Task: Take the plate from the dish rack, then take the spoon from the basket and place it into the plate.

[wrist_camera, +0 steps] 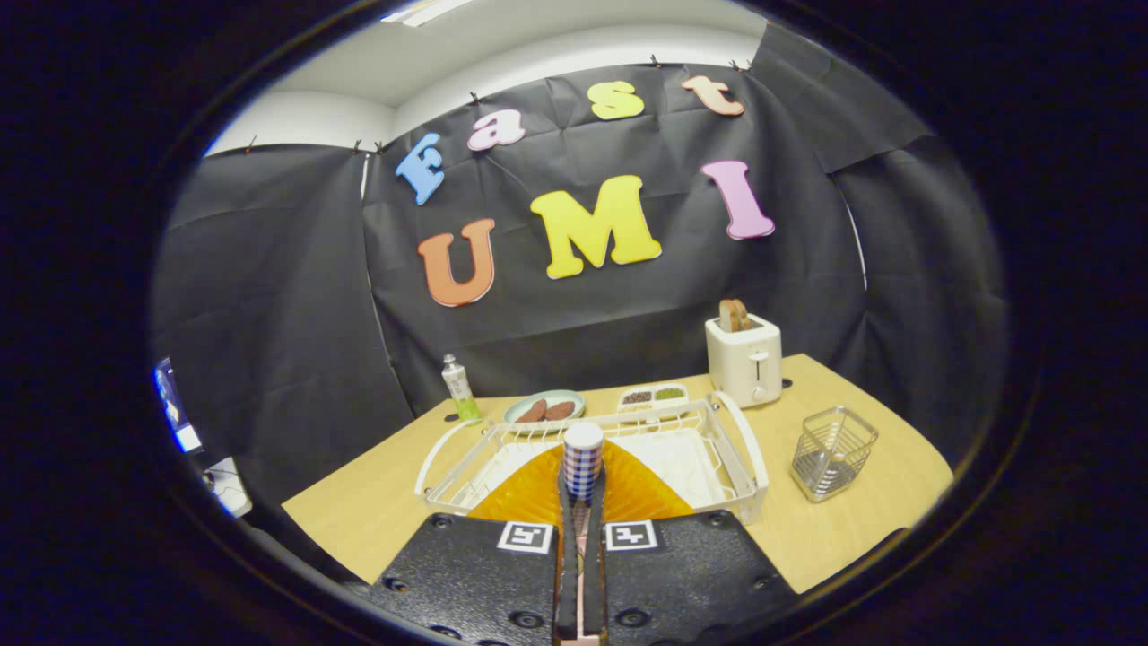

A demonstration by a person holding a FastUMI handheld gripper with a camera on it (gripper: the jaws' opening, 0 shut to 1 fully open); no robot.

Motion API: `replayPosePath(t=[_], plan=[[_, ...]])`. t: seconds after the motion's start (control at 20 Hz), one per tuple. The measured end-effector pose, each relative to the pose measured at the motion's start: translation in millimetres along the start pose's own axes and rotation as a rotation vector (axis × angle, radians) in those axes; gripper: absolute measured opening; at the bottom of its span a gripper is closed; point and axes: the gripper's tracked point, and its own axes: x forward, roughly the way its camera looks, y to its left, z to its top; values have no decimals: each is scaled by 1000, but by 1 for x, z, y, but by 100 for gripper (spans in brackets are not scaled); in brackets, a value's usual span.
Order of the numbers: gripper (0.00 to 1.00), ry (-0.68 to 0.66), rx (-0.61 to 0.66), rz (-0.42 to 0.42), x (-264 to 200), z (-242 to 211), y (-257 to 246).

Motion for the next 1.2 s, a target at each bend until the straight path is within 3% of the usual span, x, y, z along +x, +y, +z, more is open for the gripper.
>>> replayPosePath(t=[0.3, 0.85, 1.0, 1.2], plan=[[9, 18, 65, -29, 12, -38, 2], [19, 84, 141, -39, 19, -62, -21], [30, 64, 130, -58, 16, -55, -35], [55, 54, 92, -94, 16, -46, -50]])
